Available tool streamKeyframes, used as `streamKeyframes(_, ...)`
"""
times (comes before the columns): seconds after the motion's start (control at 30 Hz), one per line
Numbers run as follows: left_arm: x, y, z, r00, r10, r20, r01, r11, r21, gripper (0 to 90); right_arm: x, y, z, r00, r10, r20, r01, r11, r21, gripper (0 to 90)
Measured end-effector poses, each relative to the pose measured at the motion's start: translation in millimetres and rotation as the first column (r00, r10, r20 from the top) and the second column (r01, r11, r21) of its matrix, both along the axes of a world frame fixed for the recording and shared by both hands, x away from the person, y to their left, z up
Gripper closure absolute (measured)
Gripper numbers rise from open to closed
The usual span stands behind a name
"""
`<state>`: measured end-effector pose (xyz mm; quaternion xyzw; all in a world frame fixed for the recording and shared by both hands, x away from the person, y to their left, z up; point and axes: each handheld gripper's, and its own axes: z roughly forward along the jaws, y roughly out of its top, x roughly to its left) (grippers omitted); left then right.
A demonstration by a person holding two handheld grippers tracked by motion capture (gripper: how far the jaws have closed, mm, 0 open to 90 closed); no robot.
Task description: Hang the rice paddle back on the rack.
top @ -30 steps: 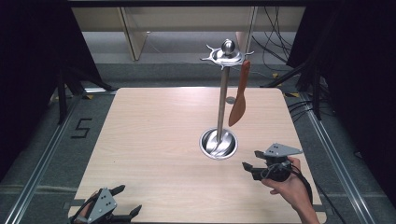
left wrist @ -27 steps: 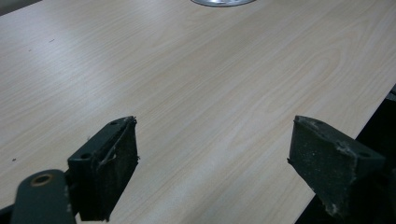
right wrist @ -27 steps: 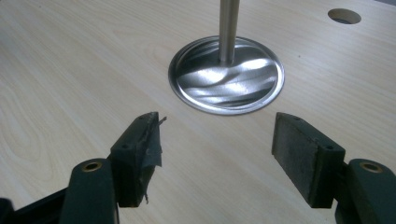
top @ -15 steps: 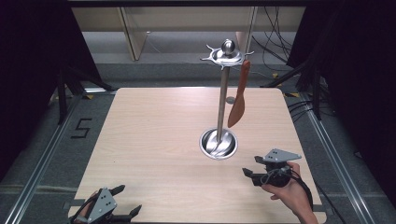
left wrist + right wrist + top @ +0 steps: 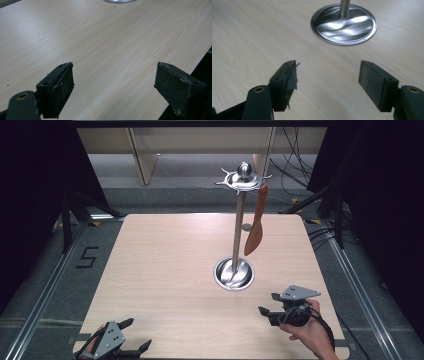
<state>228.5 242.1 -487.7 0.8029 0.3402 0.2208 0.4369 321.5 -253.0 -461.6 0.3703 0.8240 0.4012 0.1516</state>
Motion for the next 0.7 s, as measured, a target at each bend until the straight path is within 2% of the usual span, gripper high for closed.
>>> streamKeyframes(0.03, 0.4, 1.3, 1.1, 0.9999, -0.013, -0.003, 0.013, 0.9996, 0.023, 14.9, -2.5, 0.7, -1.6, 0.9999, -0.002, -0.015, 0.001, 1.0, -0.002, 31.7)
streamKeyframes(0.07, 1.5, 2.1, 1.7, 0.9995, -0.027, 0.014, 0.026, 0.9988, 0.041, 14.9, -4.9, 2.2, -2.4, 0.9993, -0.012, -0.034, 0.012, 0.9999, 0.005, 31.6)
streamKeyframes(0.13, 1.4, 1.9, 1.6, 0.9996, -0.026, 0.012, 0.026, 0.9989, 0.04, 14.9, -4.3, 0.9, -4.1, 0.9995, 0.014, -0.028, -0.014, 0.9999, -0.003, 31.5)
streamKeyframes(0.17, 0.8, 1.4, 1.3, 0.9998, -0.018, 0.006, 0.017, 0.9993, 0.033, 14.9, -6.6, 1.5, -4.6, 0.9994, -0.006, -0.033, 0.006, 1.0, 0.0, 31.5)
streamKeyframes(0.27, 1.5, 1.9, 1.6, 0.9996, -0.027, 0.012, 0.026, 0.9988, 0.041, 14.9, -7.1, 0.2, -6.5, 0.9998, 0.002, -0.022, -0.002, 1.0, -0.009, 31.4)
streamKeyframes(0.3, 1.5, 1.9, 1.6, 0.9996, -0.026, 0.012, 0.026, 0.9988, 0.041, 14.9, -9.2, 0.3, -9.5, 0.9991, 0.001, -0.042, -0.001, 1.0, -0.005, 31.3)
streamKeyframes(0.43, 0.6, 1.3, 1.3, 0.9999, -0.016, 0.005, 0.016, 0.9993, 0.032, 14.9, -12.6, -1.1, -12.3, 0.9988, 0.0, -0.05, -0.001, 0.9999, -0.015, 31.1)
streamKeyframes(0.47, 1.0, 1.6, 1.4, 0.9997, -0.021, 0.008, 0.021, 0.9991, 0.037, 14.9, -14.6, -2.3, -14.0, 0.9992, 0.007, -0.039, -0.007, 0.9999, -0.011, 31.0)
streamKeyframes(0.57, 1.4, 1.4, 1.1, 0.9996, -0.024, 0.015, 0.023, 0.999, 0.039, 14.9, -21.4, -2.3, -16.8, 0.998, -0.012, -0.062, 0.012, 0.9999, 0.002, 30.9)
streamKeyframes(0.6, 1.4, 1.4, 1.1, 0.9996, -0.024, 0.015, 0.023, 0.999, 0.039, 14.9, -21.1, -4.3, -18.2, 0.9985, 0.009, -0.053, -0.01, 0.9999, -0.007, 30.8)
streamKeyframes(0.67, 1.5, 1.6, 1.2, 0.9996, -0.026, 0.015, 0.025, 0.9986, 0.047, 14.9, -23.1, -4.7, -19.7, 0.9988, 0.004, -0.05, -0.004, 0.9999, -0.009, 30.7)
streamKeyframes(0.7, 0.5, 0.6, 0.5, 0.9999, -0.013, 0.002, 0.013, 0.9994, 0.033, 14.9, -27.6, -4.6, -22.9, 0.9971, 0.0, -0.076, 0.0, 1.0, 0.007, 30.5)
